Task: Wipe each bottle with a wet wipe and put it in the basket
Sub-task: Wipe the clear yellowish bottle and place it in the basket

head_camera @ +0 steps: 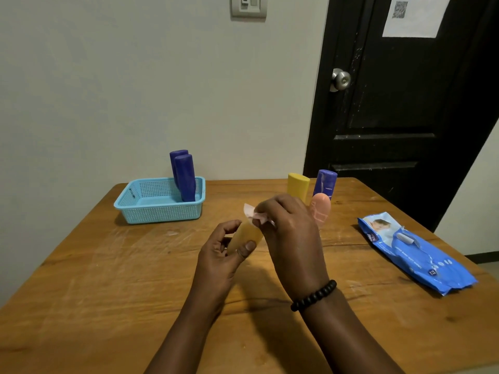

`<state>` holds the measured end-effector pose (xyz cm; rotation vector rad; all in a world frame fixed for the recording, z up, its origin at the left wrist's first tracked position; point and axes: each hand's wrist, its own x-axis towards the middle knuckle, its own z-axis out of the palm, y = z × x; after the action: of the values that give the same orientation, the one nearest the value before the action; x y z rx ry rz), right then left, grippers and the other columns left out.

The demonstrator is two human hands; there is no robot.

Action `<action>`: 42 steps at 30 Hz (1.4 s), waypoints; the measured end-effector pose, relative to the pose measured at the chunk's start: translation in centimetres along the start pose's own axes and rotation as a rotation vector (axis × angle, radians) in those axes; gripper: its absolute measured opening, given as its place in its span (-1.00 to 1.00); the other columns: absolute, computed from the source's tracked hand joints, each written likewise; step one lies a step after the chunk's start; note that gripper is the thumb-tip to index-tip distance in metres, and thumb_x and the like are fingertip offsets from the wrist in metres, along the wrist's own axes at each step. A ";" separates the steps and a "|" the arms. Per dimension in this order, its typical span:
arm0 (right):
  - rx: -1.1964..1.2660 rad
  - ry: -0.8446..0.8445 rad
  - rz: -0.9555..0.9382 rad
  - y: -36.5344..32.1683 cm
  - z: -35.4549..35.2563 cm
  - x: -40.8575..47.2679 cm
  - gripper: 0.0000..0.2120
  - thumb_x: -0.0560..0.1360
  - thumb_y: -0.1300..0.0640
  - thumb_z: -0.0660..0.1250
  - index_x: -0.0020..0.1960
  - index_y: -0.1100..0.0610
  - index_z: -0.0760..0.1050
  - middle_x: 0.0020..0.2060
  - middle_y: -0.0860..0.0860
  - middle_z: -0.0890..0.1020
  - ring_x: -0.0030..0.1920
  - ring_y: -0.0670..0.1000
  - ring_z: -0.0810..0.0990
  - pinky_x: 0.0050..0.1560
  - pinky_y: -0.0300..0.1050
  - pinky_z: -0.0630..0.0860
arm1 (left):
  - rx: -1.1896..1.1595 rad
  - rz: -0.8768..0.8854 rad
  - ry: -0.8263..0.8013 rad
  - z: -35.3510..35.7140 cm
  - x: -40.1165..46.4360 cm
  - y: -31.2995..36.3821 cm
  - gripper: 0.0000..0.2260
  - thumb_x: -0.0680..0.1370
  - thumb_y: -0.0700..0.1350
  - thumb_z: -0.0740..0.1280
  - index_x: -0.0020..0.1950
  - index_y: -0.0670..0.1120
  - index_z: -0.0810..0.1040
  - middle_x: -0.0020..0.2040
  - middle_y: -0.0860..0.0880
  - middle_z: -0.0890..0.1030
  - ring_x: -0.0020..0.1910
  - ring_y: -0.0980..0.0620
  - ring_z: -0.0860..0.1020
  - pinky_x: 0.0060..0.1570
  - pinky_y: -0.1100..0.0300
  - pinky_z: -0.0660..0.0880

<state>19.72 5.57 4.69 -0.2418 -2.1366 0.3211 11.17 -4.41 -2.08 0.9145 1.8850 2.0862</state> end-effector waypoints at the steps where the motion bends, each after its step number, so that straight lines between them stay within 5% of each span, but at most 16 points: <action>1: 0.087 0.010 0.047 0.1 -0.3 -0.1 -0.82 0.40 0.27 0.48 -0.02 0.11 0.61 -0.06 -0.02 0.62 -0.03 -0.07 0.57 -0.13 -0.30 0.49 | -0.009 0.001 -0.004 0.0 0.0 0.1 -0.69 0.48 -0.04 0.46 0.20 0.18 0.57 0.15 0.14 0.62 0.17 0.00 0.58 0.10 -0.03 0.56; 5: 0.674 0.026 0.514 1.0 -2.0 0.4 -0.80 0.44 0.06 0.45 0.07 -0.05 0.60 -0.08 -0.25 0.64 -0.01 -0.28 0.57 -0.06 -0.27 0.59 | -0.107 -0.001 -0.015 -0.1 0.1 0.6 -0.66 0.44 -0.04 0.44 0.20 0.16 0.54 0.10 0.19 0.65 0.09 0.19 0.61 -0.03 0.29 0.55; 9: 0.750 -0.151 0.550 1.2 -2.3 0.4 -0.71 0.39 -0.04 0.47 0.10 -0.11 0.57 -0.06 -0.34 0.62 0.01 -0.32 0.57 -0.07 -0.28 0.58 | -0.173 0.002 -0.031 0.0 0.2 0.5 -0.62 0.45 -0.09 0.44 0.25 0.08 0.53 0.15 0.10 0.65 0.13 0.14 0.60 0.01 0.28 0.54; 17: 0.392 -0.032 0.298 0.3 -1.4 -0.5 -0.79 0.42 0.03 0.47 0.04 -0.01 0.58 -0.05 -0.17 0.59 -0.01 -0.22 0.55 -0.08 -0.36 0.52 | -0.111 0.033 0.026 -0.2 0.1 0.5 -0.65 0.44 -0.09 0.48 0.19 0.12 0.52 0.17 0.07 0.61 0.18 0.06 0.58 0.08 0.13 0.56; 23: 0.502 -0.036 0.415 0.6 -2.3 0.2 -0.71 0.47 -0.08 0.36 0.19 -0.11 0.54 0.07 -0.21 0.60 0.07 -0.29 0.51 -0.05 -0.43 0.45 | 0.077 0.140 0.114 0.3 0.0 0.4 -0.65 0.47 -0.19 0.49 0.14 0.14 0.51 0.12 0.17 0.58 0.16 0.15 0.55 0.12 0.10 0.53; 26: 0.254 -0.102 0.262 0.6 -2.1 0.3 -0.76 0.55 0.15 0.32 0.20 0.04 0.58 0.08 -0.10 0.60 -0.02 -0.31 0.47 -0.05 -0.56 0.38 | 0.130 0.190 0.118 0.4 -0.2 0.4 -0.65 0.47 -0.20 0.49 0.17 0.09 0.51 0.13 0.12 0.58 0.16 0.10 0.55 0.13 0.08 0.54; 29: 0.075 -0.079 0.143 0.3 -1.2 -0.1 -0.76 0.47 0.28 0.40 0.11 0.11 0.62 0.03 -0.02 0.62 -0.02 -0.16 0.54 -0.10 -0.47 0.40 | 0.213 0.254 0.131 0.5 -0.5 0.5 -0.65 0.48 -0.20 0.48 0.18 0.08 0.51 0.14 0.12 0.57 0.17 0.09 0.54 0.12 0.16 0.52; 35: 0.135 -0.098 0.234 -0.2 -0.5 -0.6 -0.74 0.49 0.03 0.41 0.16 0.04 0.58 0.07 -0.09 0.54 0.07 -0.17 0.47 -0.12 -0.48 0.34 | 0.353 0.425 0.181 0.5 -0.4 0.4 -0.68 0.46 -0.26 0.49 0.17 -0.05 0.55 0.11 0.02 0.56 0.13 -0.02 0.55 0.04 0.13 0.54; 39: 0.104 -0.079 0.257 0.1 0.0 -0.8 -0.71 0.43 0.12 0.49 0.13 0.03 0.56 0.06 -0.09 0.56 0.05 -0.18 0.45 -0.12 -0.50 0.31 | 0.547 0.497 0.249 0.6 -0.5 -0.5 -0.62 0.45 -0.30 0.50 0.21 -0.05 0.56 0.18 0.03 0.55 0.20 -0.03 0.52 0.10 0.02 0.54; 42: 0.097 -0.027 0.236 0.3 0.3 -1.1 -0.76 0.42 0.21 0.49 0.06 0.04 0.58 0.00 -0.09 0.59 0.00 -0.21 0.47 -0.10 -0.51 0.32 | 0.666 0.536 0.283 0.7 -0.5 -0.6 -0.54 0.42 -0.34 0.51 0.23 0.01 0.53 0.19 0.03 0.55 0.18 0.01 0.51 0.10 0.18 0.50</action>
<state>20.09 5.49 3.62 -0.4368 -2.1156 0.5657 11.83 -3.95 -2.81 1.4561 2.8342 1.9182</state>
